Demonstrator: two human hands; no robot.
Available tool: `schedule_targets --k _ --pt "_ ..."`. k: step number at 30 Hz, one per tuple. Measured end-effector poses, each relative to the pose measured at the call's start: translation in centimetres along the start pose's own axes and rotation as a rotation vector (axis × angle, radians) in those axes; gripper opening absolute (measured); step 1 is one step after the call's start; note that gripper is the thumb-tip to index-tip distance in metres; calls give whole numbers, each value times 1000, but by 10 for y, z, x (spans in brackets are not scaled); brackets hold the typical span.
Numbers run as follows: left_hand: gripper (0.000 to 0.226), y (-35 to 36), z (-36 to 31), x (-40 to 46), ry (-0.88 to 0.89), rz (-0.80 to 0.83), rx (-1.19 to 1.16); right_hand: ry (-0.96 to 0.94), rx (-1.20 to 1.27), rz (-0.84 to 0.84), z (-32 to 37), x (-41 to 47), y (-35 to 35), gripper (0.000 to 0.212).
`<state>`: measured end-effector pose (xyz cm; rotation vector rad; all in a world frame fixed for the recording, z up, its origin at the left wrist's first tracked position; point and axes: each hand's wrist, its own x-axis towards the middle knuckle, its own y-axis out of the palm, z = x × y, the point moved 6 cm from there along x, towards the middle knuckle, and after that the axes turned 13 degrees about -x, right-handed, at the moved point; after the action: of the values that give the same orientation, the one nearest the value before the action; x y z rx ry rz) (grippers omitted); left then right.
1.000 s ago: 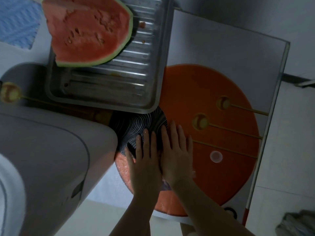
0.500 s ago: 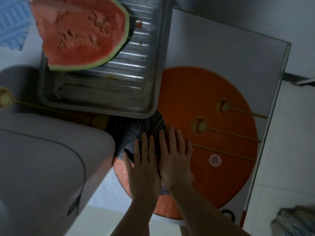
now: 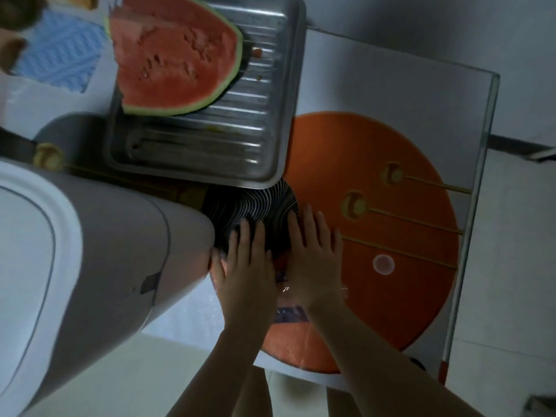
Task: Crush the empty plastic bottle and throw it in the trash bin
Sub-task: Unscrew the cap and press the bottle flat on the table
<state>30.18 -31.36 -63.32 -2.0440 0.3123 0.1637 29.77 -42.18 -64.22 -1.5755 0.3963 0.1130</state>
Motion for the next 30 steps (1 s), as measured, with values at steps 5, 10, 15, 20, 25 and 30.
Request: schedule_targets --k 5,10,15,20,25,30 --pt "46 4 3 0 8 21 29 3 13 11 0 -1 -1 78" --pt "61 3 -1 -2 87 4 99 -38 44 33 17 -10 -3 85" --pt "58 5 -1 1 113 -4 118 -27 -25 14 21 -10 4 75" --pt "62 7 -1 5 86 36 113 -11 -48 -26 21 -7 8 64" --pt "63 8 -2 7 74 72 106 -12 -52 -74 20 -5 9 62" --pt "65 8 -3 7 91 83 134 -22 -44 -61 20 -5 8 73"
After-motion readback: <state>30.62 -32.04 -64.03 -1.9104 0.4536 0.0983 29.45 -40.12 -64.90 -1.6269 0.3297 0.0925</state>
